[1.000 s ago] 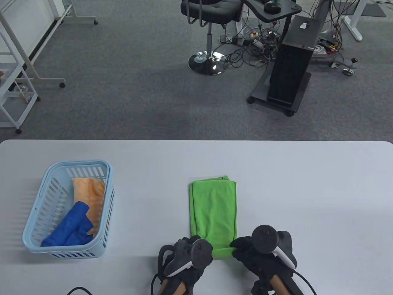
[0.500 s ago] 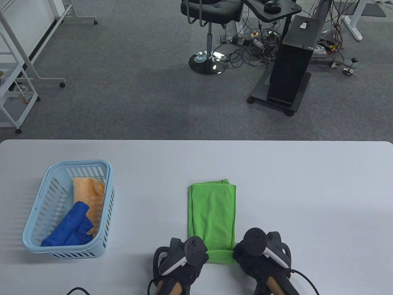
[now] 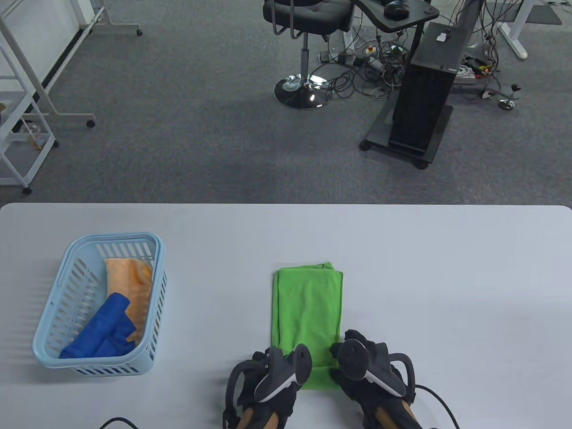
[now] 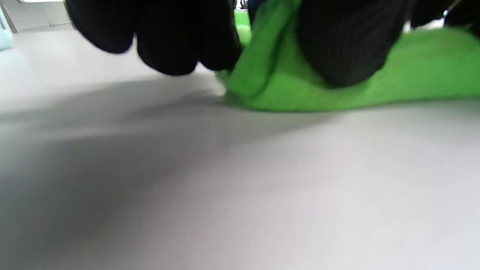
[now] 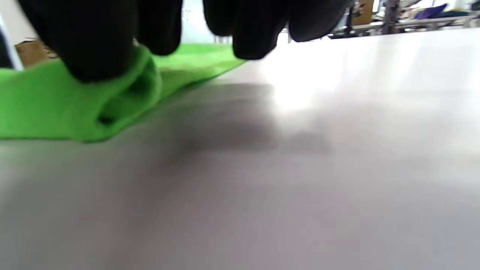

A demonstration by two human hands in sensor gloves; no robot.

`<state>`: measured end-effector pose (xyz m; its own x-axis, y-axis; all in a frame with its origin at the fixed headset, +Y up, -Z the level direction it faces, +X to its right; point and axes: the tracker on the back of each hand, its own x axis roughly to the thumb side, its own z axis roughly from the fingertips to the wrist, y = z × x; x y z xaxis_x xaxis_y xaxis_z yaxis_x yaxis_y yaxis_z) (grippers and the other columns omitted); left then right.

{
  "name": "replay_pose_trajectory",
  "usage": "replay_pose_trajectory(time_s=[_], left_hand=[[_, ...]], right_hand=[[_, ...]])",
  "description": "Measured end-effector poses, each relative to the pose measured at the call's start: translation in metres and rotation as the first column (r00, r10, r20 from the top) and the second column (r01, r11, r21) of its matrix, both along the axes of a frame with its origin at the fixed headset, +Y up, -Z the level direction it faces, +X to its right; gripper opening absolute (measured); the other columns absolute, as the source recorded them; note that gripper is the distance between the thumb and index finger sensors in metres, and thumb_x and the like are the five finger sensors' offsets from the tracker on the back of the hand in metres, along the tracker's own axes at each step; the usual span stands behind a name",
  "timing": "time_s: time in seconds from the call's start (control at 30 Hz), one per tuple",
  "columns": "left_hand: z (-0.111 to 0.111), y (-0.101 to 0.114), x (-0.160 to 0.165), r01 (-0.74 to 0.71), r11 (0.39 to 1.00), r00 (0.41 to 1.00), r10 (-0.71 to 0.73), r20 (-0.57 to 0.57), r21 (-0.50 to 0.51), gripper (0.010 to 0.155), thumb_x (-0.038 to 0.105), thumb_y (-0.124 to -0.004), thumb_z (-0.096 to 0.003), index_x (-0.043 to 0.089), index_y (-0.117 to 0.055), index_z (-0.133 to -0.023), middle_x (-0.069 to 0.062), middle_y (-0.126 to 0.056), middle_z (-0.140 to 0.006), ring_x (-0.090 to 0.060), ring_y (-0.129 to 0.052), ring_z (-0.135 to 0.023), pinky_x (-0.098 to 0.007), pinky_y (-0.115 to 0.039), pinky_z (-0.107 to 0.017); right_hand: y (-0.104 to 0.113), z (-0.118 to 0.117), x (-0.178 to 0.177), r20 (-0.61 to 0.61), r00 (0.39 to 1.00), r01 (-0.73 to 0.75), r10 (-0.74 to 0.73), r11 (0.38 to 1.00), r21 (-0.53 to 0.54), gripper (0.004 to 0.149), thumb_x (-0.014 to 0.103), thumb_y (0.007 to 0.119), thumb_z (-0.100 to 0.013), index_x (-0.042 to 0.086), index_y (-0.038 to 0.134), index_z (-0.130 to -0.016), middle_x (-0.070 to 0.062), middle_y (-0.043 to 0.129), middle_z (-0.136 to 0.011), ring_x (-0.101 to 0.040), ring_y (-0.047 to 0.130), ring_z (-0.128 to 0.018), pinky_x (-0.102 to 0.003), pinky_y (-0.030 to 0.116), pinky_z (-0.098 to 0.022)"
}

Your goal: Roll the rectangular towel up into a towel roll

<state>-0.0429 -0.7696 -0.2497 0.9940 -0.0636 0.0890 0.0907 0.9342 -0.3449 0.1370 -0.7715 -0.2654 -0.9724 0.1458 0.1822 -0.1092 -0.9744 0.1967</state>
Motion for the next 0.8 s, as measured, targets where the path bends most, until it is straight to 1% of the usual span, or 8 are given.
replay_pose_trajectory(time_s=[0.07, 0.2, 0.33, 0.4, 0.5, 0.6, 0.67, 0.8], left_hand=[[0.0, 0.0, 0.002, 0.007, 1.0, 1.0, -0.007, 0.01, 0.013, 0.067, 0.056, -0.08, -0.0391, 0.02, -0.068, -0.094, -0.018, -0.061, -0.102, -0.035, -0.078, -0.08, -0.06, -0.065, -0.061], [0.0, -0.001, 0.001, -0.027, 1.0, 1.0, 0.027, -0.013, 0.003, 0.073, 0.055, -0.08, -0.0391, 0.017, -0.058, -0.098, -0.02, -0.054, -0.103, -0.036, -0.077, -0.081, -0.061, -0.064, -0.061], [-0.003, 0.001, -0.008, -0.074, 0.997, 0.996, 0.073, -0.049, -0.002, 0.073, 0.056, -0.08, -0.0384, 0.019, -0.058, -0.098, -0.02, -0.054, -0.104, -0.036, -0.077, -0.081, -0.061, -0.063, -0.062], [-0.004, 0.001, -0.013, -0.111, 0.994, 0.992, 0.11, -0.064, -0.019, 0.071, 0.056, -0.079, -0.038, 0.019, -0.063, -0.096, -0.02, -0.057, -0.103, -0.037, -0.077, -0.081, -0.062, -0.063, -0.062], [-0.006, 0.002, -0.024, -0.146, 0.987, 0.986, 0.141, -0.089, -0.06, 0.068, 0.058, -0.077, -0.0384, 0.019, -0.069, -0.093, -0.02, -0.058, -0.103, -0.038, -0.077, -0.082, -0.062, -0.064, -0.062], [-0.007, 0.005, -0.035, -0.193, 0.98, 0.973, 0.186, -0.139, -0.038, 0.068, 0.057, -0.078, -0.0381, 0.017, -0.072, -0.092, -0.021, -0.058, -0.103, -0.039, -0.077, -0.082, -0.062, -0.063, -0.062], [-0.006, 0.009, -0.04, -0.213, 0.977, 0.965, 0.209, -0.157, -0.006, 0.065, 0.054, -0.08, -0.0389, 0.021, -0.068, -0.094, -0.02, -0.057, -0.103, -0.039, -0.076, -0.082, -0.062, -0.063, -0.062], [-0.001, 0.025, -0.041, -0.241, 0.962, 0.966, 0.25, -0.068, 0.128, 0.051, 0.043, -0.079, -0.0423, 0.036, -0.064, -0.09, -0.017, -0.053, -0.103, -0.036, -0.071, -0.086, -0.061, -0.059, -0.065]], right_hand=[[0.001, 0.001, -0.003, -0.047, 0.998, 0.052, -0.052, 0.999, 0.009, 0.061, 0.036, 0.086, -0.031, 0.038, 0.061, -0.086, -0.006, 0.036, -0.101, -0.026, 0.06, -0.088, -0.053, 0.052, -0.069], [-0.004, 0.001, -0.009, -0.113, 0.993, 0.03, -0.033, 0.999, -0.023, 0.043, 0.027, 0.083, -0.034, 0.034, 0.078, -0.076, -0.006, 0.048, -0.1, -0.027, 0.065, -0.087, -0.053, 0.056, -0.068], [-0.004, 0.0, -0.006, -0.105, 0.993, 0.043, -0.049, 0.997, -0.059, 0.045, 0.035, 0.078, -0.036, 0.033, 0.081, -0.081, -0.008, 0.052, -0.1, -0.029, 0.068, -0.088, -0.054, 0.058, -0.067], [-0.003, -0.001, -0.003, -0.09, 0.995, 0.029, -0.038, 0.995, -0.093, 0.053, 0.048, 0.078, -0.032, 0.033, 0.08, -0.083, -0.009, 0.051, -0.102, -0.031, 0.066, -0.089, -0.055, 0.057, -0.067], [-0.004, -0.001, -0.004, -0.09, 0.996, 0.009, -0.018, 0.995, -0.102, 0.062, 0.056, 0.081, -0.027, 0.033, 0.077, -0.085, -0.01, 0.049, -0.103, -0.032, 0.065, -0.09, -0.057, 0.056, -0.068], [-0.008, 0.001, -0.008, -0.102, 0.991, -0.094, 0.082, 0.988, -0.124, 0.069, 0.057, 0.083, -0.025, 0.037, 0.066, -0.088, -0.01, 0.044, -0.105, -0.032, 0.06, -0.093, -0.057, 0.054, -0.069], [-0.009, 0.001, -0.01, -0.093, 0.992, -0.101, 0.091, 0.989, -0.107, 0.066, 0.054, 0.084, -0.026, 0.037, 0.065, -0.087, -0.01, 0.045, -0.104, -0.031, 0.061, -0.092, -0.057, 0.054, -0.069], [-0.008, 0.0, -0.011, -0.068, 0.995, -0.077, 0.07, 0.991, -0.108, 0.059, 0.048, 0.083, -0.029, 0.036, 0.069, -0.085, -0.01, 0.048, -0.103, -0.032, 0.062, -0.091, -0.057, 0.055, -0.069]])
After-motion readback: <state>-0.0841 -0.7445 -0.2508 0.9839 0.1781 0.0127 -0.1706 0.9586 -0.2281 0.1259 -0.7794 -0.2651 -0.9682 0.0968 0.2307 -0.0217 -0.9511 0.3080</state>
